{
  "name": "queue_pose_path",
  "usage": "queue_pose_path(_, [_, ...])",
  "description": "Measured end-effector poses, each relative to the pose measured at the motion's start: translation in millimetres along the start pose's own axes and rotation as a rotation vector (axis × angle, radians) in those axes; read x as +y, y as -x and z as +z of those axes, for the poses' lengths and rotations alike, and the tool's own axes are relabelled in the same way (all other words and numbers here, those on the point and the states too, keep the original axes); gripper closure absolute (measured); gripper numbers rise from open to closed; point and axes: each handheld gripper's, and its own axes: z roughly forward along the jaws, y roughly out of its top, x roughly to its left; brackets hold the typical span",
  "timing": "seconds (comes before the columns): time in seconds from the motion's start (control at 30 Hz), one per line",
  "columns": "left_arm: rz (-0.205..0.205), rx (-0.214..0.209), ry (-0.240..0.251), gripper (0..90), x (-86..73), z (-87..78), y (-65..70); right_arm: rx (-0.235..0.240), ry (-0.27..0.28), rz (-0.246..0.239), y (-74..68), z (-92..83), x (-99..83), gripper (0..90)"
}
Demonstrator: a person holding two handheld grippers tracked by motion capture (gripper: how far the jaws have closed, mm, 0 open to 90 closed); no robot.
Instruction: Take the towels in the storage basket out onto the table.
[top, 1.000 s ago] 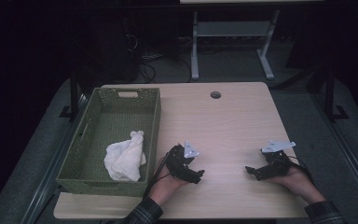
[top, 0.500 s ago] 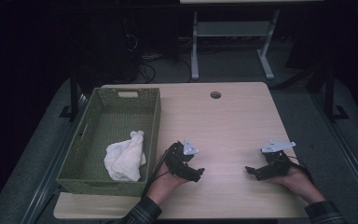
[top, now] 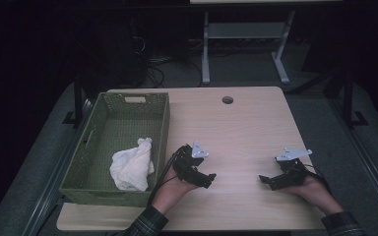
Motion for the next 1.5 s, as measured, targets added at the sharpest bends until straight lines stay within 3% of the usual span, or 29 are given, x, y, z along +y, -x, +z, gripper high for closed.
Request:
queue_pose_path(0.4, [0.028,-0.052,0.014,13.1,12.6,-8.1,-2.5,0.000,0.000,0.000,0.0,0.0,0.0,0.0])
queue_pose_path(0.7, [0.043,-0.086,0.051,13.2,24.2,-18.3,-7.5,0.000,0.000,0.001,0.0,0.0,0.0,0.0])
queue_pose_path(0.9, [0.063,-0.087,0.062,13.3,30.7,-26.4,-14.0,0.000,0.000,0.001,0.0,0.0,0.0,0.0])
queue_pose_path(1.17, [0.047,-0.086,0.079,13.4,29.1,-36.4,-23.6,0.000,0.000,0.000,0.0,0.0,0.0,0.0])
queue_pose_path(1.23, [0.036,-0.106,0.091,13.4,29.6,-38.0,-25.3,0.000,0.000,0.000,0.0,0.0,0.0,0.0])
queue_pose_path(1.5, [0.039,-0.109,0.095,13.4,34.9,-47.9,-30.2,0.001,0.001,-0.002,0.1,0.1,0.1,0.0])
